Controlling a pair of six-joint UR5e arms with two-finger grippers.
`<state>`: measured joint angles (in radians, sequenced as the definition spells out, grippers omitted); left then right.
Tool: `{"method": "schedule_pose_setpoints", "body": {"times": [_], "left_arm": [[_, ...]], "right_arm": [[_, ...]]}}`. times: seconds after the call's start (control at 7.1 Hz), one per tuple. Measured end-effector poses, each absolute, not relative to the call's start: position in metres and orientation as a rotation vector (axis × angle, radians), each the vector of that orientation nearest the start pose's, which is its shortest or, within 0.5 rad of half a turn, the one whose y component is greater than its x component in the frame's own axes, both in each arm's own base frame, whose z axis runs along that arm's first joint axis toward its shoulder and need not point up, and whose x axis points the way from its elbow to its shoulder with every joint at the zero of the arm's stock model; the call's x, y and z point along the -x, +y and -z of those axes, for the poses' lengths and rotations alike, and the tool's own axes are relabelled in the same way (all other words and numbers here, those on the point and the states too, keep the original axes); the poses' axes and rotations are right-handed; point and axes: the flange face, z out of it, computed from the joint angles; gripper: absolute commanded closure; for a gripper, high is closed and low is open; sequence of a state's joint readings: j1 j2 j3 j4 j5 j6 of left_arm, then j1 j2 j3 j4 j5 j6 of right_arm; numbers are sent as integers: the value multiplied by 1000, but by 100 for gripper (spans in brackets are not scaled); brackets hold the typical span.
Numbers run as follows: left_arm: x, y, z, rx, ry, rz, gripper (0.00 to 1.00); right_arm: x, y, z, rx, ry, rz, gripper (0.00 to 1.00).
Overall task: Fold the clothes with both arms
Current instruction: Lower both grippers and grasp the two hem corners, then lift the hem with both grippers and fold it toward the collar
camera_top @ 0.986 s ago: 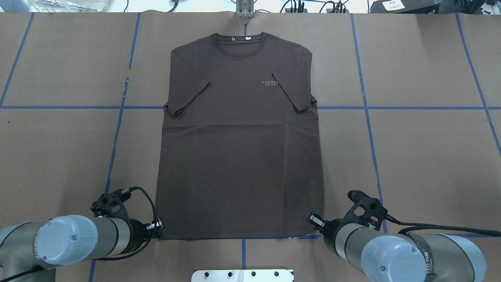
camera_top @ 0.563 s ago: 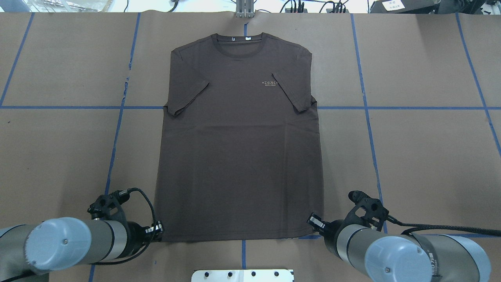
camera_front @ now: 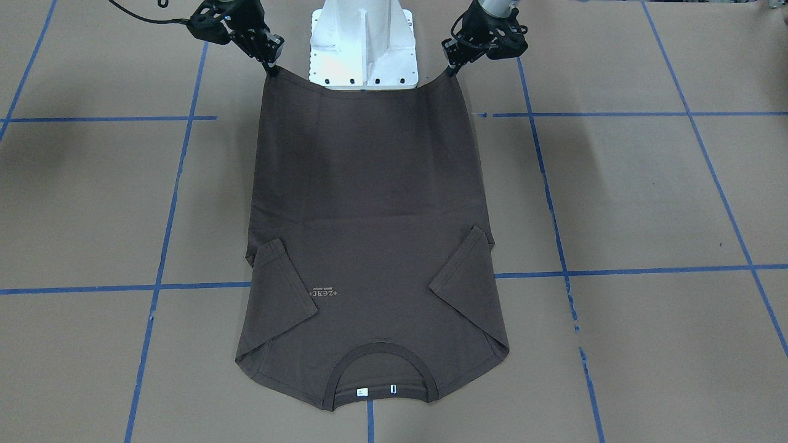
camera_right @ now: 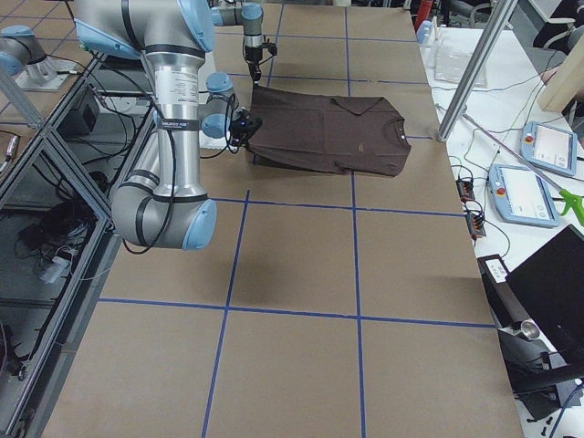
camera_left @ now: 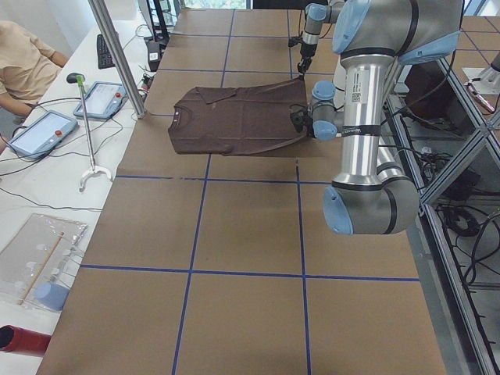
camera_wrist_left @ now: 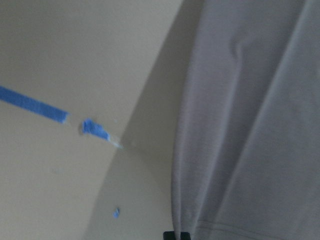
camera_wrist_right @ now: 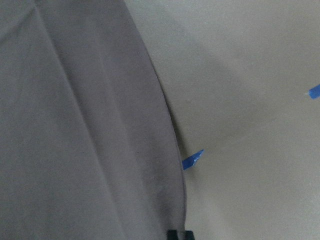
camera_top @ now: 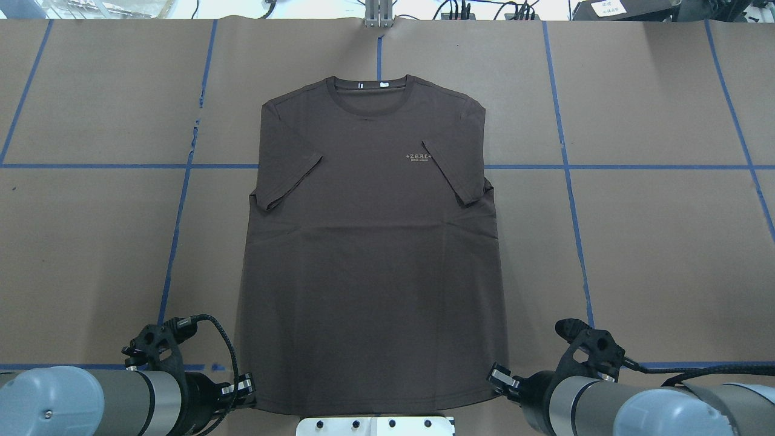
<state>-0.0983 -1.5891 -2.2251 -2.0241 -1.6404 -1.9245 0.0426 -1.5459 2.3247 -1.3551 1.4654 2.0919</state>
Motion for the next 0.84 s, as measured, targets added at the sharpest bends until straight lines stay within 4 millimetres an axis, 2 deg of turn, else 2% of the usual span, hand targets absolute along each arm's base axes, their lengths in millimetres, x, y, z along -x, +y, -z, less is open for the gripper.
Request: {"method": "schedule_pose_setpoints", "body": {"times": [0.14, 0.28, 0.42, 0.56, 0.7, 0.84], "left_arm": [[-427, -183, -285, 180, 1145, 370, 100], [-425, -220, -276, 100, 1172, 385, 100], [-435, -276, -272, -10, 1175, 405, 100], [-451, -347, -276, -116, 1140, 440, 100], [-456, -411, -282, -195, 1095, 463, 100], [-449, -460, -289, -245, 1057, 475, 100]], "right_arm": [[415, -187, -273, 99, -1031, -583, 100], [416, -226, -266, 8, -1048, -577, 100], [427, -273, -261, -82, -1042, -573, 100], [446, -331, -261, -141, -1007, -580, 100], [457, -388, -271, -177, -951, -577, 100], [460, -435, -283, -198, -897, -576, 100]]}}
